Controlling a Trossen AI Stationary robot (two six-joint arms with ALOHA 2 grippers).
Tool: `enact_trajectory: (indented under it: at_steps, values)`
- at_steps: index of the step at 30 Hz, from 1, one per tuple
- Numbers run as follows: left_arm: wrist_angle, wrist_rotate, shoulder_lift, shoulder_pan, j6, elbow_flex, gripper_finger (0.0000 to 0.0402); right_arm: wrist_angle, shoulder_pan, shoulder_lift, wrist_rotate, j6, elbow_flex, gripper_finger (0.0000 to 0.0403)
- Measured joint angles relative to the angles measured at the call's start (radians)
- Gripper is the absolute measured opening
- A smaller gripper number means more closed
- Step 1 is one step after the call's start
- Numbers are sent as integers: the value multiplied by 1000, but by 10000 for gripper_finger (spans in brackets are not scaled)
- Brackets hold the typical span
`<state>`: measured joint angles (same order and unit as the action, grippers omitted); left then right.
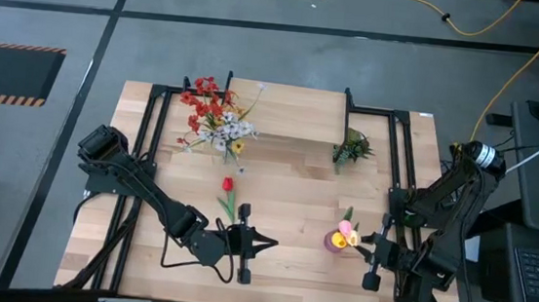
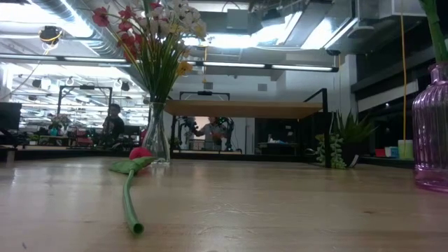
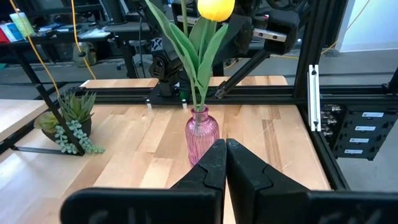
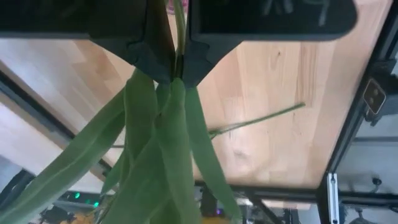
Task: Pick and place flowers into a vace then onto a shelf
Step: Put the white flower into the purple vase
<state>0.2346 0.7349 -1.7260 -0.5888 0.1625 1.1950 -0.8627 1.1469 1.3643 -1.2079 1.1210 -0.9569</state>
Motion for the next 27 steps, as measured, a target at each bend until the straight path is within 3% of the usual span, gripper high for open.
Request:
enact_trajectory:
  at_steps: [5, 10, 21, 27]
  values:
    - [0, 0, 0, 0, 0, 0, 8, -19, 0, 0, 77, 0, 0, 35]
    - [0, 0, 0, 0, 0, 0, 6, -37, 0, -4, 85, -1, 0, 39]
    - [0, 0, 0, 0, 1, 0, 4, -50, 0, -10, 124, -5, 0, 127]
    - [0, 0, 0, 0, 1, 0, 7, -60, 0, -37, 140, -5, 0, 143]
